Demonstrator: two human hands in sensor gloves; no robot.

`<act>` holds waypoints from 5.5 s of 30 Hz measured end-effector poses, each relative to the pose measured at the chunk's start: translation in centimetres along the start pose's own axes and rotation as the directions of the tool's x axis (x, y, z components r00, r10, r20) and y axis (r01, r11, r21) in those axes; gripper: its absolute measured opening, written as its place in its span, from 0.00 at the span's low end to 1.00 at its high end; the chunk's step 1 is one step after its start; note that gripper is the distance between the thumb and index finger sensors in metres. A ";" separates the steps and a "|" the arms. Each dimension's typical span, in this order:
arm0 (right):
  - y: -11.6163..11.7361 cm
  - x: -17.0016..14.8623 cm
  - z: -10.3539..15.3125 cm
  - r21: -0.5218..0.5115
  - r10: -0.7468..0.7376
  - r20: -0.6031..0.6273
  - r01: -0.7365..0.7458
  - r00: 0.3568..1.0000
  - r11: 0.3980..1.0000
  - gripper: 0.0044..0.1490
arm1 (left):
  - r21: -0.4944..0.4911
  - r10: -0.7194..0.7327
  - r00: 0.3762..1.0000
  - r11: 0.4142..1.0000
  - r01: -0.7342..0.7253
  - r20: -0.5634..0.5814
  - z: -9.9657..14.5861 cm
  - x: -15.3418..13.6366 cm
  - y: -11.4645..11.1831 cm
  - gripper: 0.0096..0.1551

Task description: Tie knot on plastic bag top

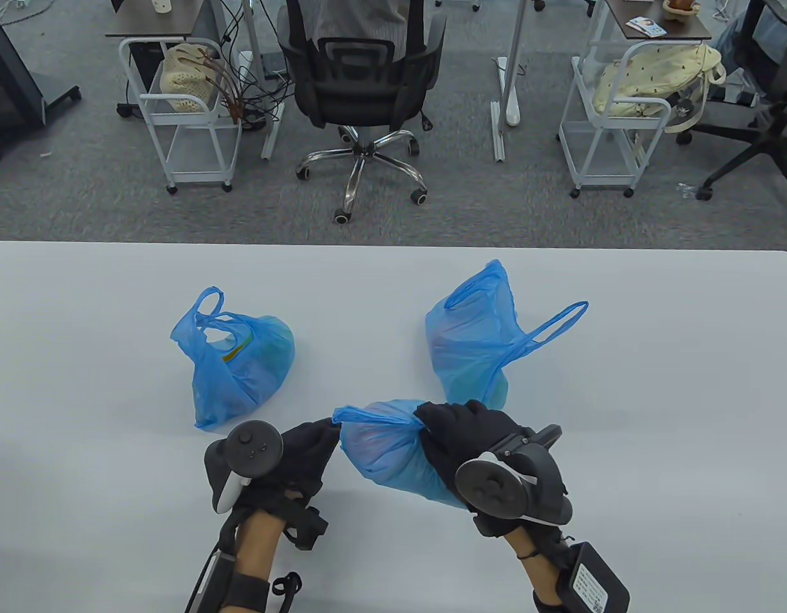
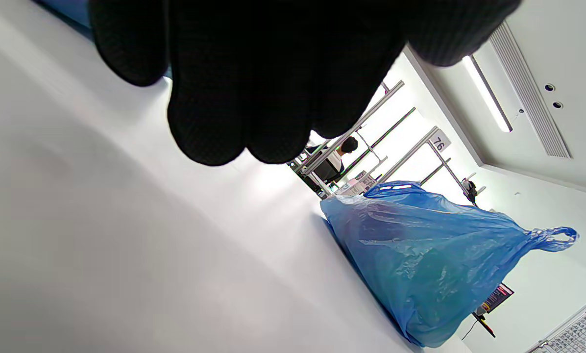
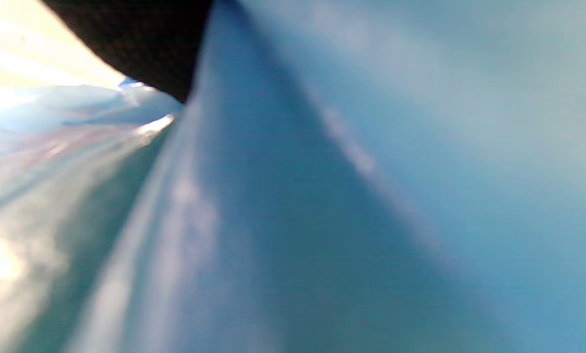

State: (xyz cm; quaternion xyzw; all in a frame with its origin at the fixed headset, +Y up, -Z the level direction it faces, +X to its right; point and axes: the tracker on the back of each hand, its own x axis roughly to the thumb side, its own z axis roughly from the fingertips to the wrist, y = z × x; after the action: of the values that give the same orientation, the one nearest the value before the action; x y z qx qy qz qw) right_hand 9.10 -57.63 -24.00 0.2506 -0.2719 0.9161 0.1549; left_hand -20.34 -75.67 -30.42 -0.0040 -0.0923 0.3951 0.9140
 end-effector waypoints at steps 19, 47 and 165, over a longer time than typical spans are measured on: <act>-12.0 -14.5 3.8 -0.553 -0.307 -0.444 0.013 0.842 0.833 0.23 | -0.047 -0.002 1.000 0.999 0.001 -0.018 -0.7 -0.1 -1.0 0.32; 4.7 -28.4 5.8 -0.014 0.055 -0.898 -0.154 0.436 0.988 0.25 | -0.097 0.020 1.000 0.995 -0.020 0.000 -0.7 0.5 -1.8 0.32; 7.1 -9.6 3.5 -0.268 -0.871 -0.213 0.831 0.443 0.488 0.15 | 0.218 0.012 0.992 0.975 -0.040 0.129 1.0 1.1 3.4 0.53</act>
State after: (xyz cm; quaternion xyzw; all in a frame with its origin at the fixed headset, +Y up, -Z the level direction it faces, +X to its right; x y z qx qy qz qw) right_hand 15.31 -66.80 -29.65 0.1904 -0.1357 0.7222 0.6510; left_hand -22.23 -72.63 -29.48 0.1209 -0.1057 0.4144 0.8958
